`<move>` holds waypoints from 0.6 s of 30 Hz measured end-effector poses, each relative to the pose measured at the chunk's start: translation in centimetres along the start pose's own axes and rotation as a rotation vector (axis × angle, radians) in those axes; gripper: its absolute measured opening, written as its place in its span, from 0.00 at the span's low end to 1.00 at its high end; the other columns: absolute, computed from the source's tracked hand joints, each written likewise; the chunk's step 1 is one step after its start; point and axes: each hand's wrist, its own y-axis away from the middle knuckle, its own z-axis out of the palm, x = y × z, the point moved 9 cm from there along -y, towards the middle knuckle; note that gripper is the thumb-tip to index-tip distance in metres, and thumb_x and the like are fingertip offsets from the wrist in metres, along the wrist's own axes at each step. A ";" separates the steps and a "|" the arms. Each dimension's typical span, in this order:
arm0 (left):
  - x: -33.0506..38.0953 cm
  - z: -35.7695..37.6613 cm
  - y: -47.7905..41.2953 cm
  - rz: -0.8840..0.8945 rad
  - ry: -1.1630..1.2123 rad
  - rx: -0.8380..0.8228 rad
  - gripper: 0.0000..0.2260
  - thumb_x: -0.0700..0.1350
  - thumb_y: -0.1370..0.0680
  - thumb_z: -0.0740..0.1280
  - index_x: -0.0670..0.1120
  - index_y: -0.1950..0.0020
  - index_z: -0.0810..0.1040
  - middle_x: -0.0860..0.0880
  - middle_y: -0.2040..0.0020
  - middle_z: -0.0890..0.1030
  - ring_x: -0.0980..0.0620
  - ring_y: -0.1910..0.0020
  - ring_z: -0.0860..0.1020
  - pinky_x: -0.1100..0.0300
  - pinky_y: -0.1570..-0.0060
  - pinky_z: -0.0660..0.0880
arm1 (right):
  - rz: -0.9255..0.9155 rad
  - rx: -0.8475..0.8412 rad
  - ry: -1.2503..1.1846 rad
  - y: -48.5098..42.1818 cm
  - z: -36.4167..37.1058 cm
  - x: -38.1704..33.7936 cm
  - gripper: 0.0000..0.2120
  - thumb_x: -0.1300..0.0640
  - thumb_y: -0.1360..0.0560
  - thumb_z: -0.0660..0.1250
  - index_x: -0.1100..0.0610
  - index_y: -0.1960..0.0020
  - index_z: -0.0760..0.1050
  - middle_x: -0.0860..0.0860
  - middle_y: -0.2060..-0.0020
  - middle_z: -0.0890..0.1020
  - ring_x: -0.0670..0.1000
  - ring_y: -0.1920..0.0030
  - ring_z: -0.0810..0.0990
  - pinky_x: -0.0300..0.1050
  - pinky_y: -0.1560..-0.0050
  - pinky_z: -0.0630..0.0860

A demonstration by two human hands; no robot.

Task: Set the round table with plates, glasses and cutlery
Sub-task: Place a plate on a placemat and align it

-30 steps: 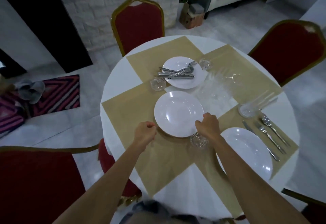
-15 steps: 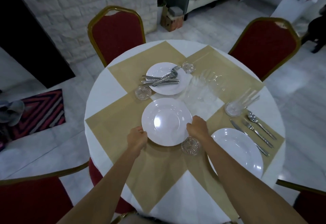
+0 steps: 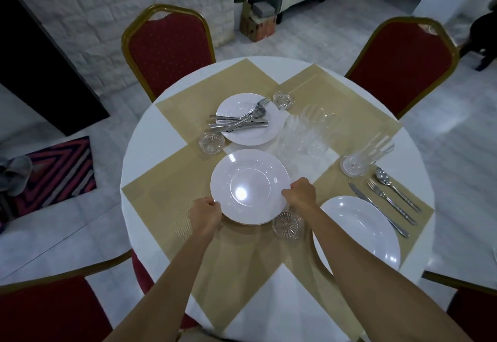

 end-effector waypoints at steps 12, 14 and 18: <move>2.2 -2.4 3.2 0.072 0.005 0.050 0.10 0.37 0.28 0.63 0.46 0.67 0.78 0.46 0.68 0.76 0.47 0.66 0.71 0.52 0.61 0.75 | -0.002 0.018 -0.050 2.4 -1.8 -0.7 0.15 0.63 0.30 0.71 0.57 0.69 0.67 0.50 0.72 0.72 0.50 0.70 0.73 0.39 0.72 0.66; 2.2 -2.8 3.8 0.065 0.050 0.044 0.12 0.37 0.27 0.64 0.52 0.67 0.76 0.49 0.67 0.78 0.47 0.64 0.74 0.51 0.56 0.77 | -0.011 0.028 -0.063 3.2 -2.0 -0.7 0.16 0.63 0.30 0.71 0.56 0.70 0.66 0.50 0.72 0.71 0.50 0.70 0.72 0.40 0.72 0.65; 1.5 -3.8 4.9 0.052 0.147 0.033 0.11 0.39 0.27 0.65 0.53 0.53 0.83 0.54 0.61 0.82 0.48 0.57 0.80 0.52 0.52 0.79 | -0.048 0.051 -0.070 4.9 -2.3 -0.9 0.10 0.62 0.31 0.71 0.59 0.65 0.71 0.54 0.68 0.74 0.51 0.68 0.72 0.40 0.70 0.66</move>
